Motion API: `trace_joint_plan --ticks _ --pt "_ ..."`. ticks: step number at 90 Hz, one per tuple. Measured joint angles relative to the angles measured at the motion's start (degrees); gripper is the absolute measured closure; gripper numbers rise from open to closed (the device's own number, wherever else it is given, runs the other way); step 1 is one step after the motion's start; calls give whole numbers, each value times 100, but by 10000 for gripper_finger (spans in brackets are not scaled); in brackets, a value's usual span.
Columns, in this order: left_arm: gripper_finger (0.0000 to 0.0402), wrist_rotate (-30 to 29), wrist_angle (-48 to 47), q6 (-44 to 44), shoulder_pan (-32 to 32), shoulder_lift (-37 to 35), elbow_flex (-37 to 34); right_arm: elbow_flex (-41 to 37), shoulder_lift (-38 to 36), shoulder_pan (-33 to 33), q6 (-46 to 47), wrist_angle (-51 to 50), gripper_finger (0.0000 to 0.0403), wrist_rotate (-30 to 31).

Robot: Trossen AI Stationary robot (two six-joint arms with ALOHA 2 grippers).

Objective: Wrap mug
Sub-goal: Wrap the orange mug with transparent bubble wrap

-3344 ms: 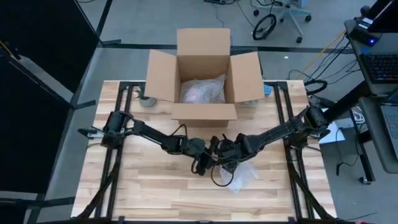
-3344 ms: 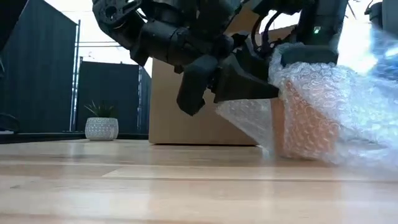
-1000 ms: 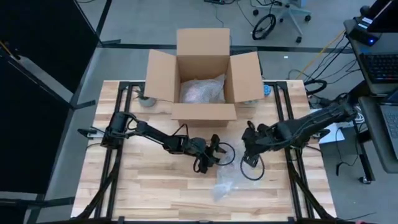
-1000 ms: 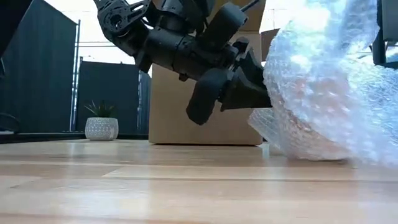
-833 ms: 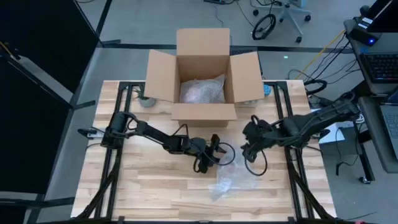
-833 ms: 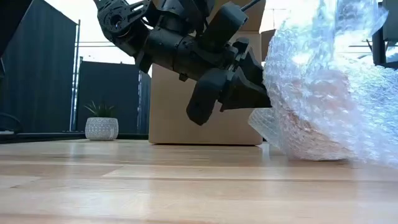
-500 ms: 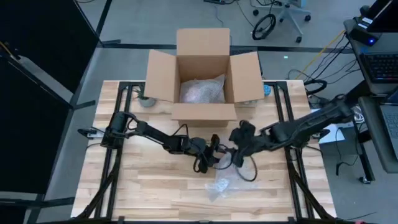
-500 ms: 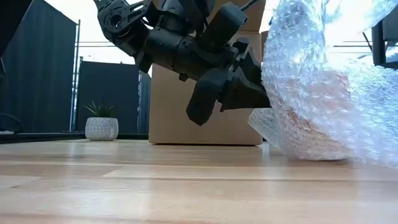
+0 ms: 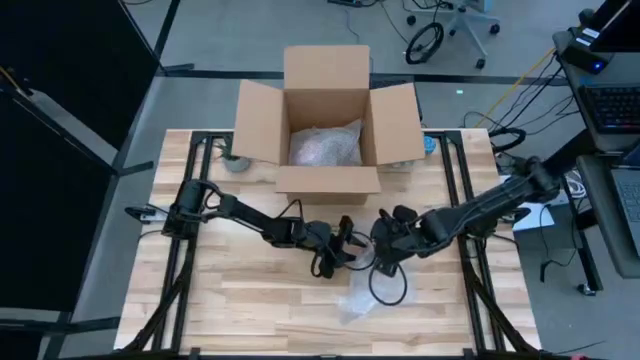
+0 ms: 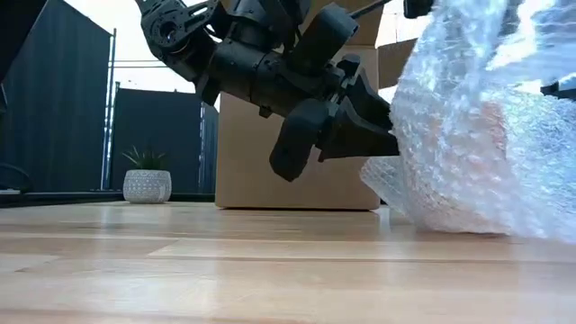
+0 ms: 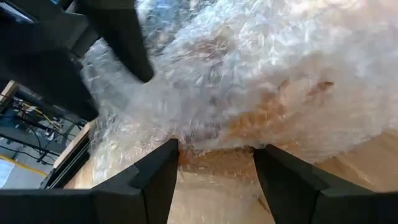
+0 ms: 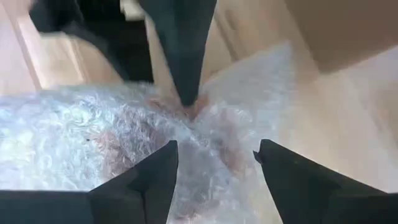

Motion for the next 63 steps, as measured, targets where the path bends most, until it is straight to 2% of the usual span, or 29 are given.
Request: trace_joint_plan --ticks 11,19,38,63 --pt "207 -2 -2 0 0 -1 0 6 34 0 -273 426 193 194" --pt "207 -4 -2 -1 0 -1 0 9 176 12 -273 309 193 154" --pt "207 -29 5 -7 0 -2 0 9 336 177 739 -968 193 109" --pt "207 -28 0 0 -2 -2 -2 -15 371 194 1320 -817 193 17"
